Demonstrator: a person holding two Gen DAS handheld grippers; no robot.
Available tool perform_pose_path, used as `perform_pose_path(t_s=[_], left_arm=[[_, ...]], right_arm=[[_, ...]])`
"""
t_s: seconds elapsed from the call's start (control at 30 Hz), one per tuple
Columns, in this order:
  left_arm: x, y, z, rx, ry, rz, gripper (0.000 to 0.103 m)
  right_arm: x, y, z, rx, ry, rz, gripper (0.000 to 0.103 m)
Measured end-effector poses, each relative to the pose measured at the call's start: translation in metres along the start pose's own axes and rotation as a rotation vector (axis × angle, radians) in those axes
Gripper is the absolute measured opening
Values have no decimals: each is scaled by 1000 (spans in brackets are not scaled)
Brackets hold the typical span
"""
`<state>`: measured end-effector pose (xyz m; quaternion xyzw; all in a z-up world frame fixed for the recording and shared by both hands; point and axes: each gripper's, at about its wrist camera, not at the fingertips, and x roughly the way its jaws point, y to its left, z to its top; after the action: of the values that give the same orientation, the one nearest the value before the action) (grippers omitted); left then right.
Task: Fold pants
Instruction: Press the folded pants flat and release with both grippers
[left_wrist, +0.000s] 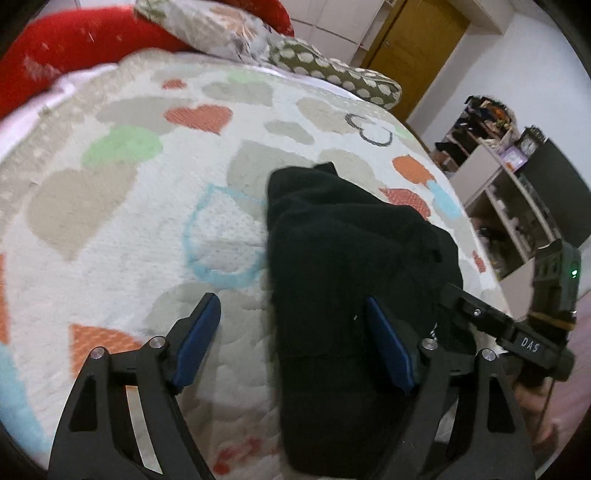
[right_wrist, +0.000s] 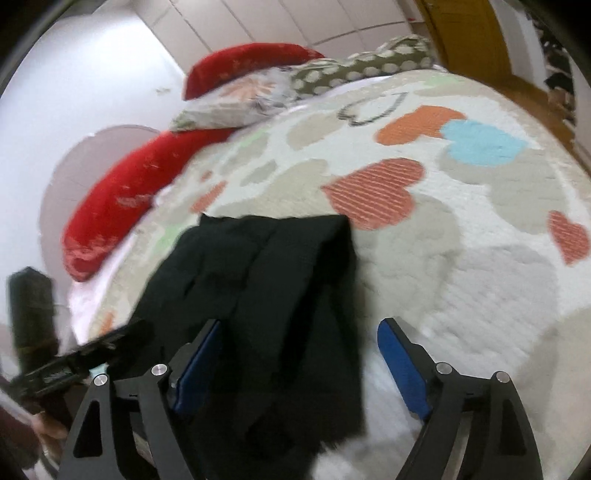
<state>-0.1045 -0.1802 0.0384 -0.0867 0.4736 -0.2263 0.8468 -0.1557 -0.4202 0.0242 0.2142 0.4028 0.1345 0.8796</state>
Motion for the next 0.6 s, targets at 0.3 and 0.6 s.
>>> perform_pose_path(t_s=[0.3,0.6], left_arm=[[14,-7,17,25,22,-142,34],[-9,20,77,71,-55,-13,29]], right_arm=[[13,22,25,-48,19,124,45],[41,61,81,-91,-42,117,42]])
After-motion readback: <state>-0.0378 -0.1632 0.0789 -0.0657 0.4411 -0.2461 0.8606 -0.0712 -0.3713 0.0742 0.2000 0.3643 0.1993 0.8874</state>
